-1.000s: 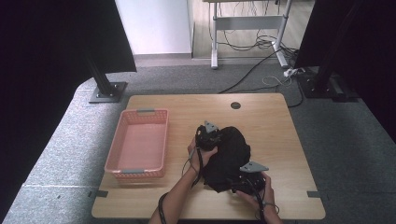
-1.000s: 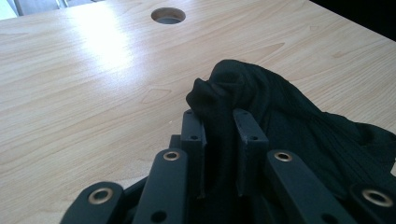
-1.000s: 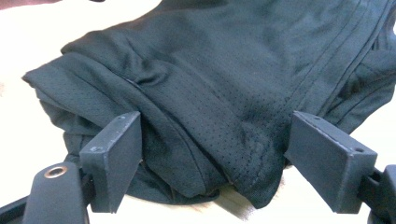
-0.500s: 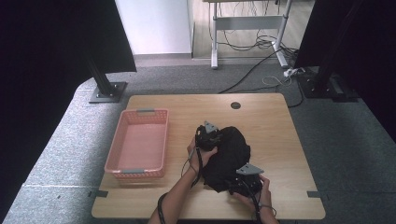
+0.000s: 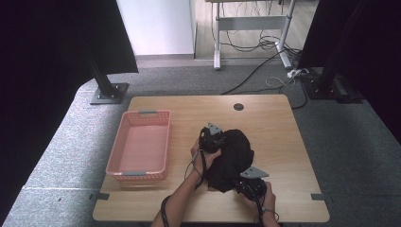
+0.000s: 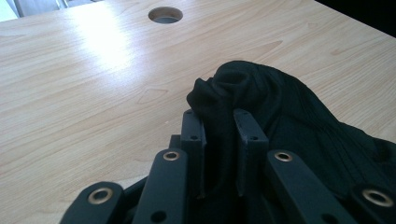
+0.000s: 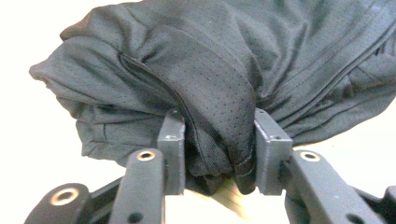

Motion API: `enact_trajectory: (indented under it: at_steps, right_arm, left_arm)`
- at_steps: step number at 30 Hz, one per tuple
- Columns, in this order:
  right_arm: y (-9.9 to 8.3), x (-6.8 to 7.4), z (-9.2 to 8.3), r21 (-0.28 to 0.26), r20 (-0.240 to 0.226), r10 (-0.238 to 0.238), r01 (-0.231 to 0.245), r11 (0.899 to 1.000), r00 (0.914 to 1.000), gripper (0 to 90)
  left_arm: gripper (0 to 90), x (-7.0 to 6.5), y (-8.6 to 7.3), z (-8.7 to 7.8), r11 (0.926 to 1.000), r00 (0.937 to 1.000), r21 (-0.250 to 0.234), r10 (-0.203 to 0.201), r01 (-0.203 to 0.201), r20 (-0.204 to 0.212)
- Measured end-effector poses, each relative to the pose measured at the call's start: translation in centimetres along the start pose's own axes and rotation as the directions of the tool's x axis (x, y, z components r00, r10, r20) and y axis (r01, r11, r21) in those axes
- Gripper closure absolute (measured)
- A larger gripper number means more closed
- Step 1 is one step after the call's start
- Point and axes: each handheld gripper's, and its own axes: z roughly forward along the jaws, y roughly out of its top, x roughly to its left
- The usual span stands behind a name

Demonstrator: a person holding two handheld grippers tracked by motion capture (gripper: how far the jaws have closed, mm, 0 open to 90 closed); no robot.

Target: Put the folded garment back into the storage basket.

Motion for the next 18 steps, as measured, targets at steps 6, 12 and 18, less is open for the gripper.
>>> enact_trajectory:
  at_steps: [6, 12, 18]
  right_arm:
    - [0.0, -0.2, -0.1, -0.001, -0.025, 0.002, -0.002, 1.0, 0.9997, 68.1]
    - [0.3, 0.1, -0.7, -0.023, -0.036, -0.02, 0.019, 1.0, 0.9991, 69.8]
    - [0.6, 0.3, -1.3, -0.053, -0.036, -0.023, 0.021, 0.998, 0.9991, 70.2]
  left_arm:
    - [76.2, -0.1, 0.0, -0.1, 1.0, 1.0, -0.007, 0.002, -0.002, 0.001]
    - [76.3, -0.1, 0.3, -0.3, 0.9999, 1.0, -0.013, 0.001, -0.001, 0.007]
    - [76.3, 0.0, 0.6, -0.8, 0.9997, 0.9999, -0.022, 0.008, -0.007, 0.008]
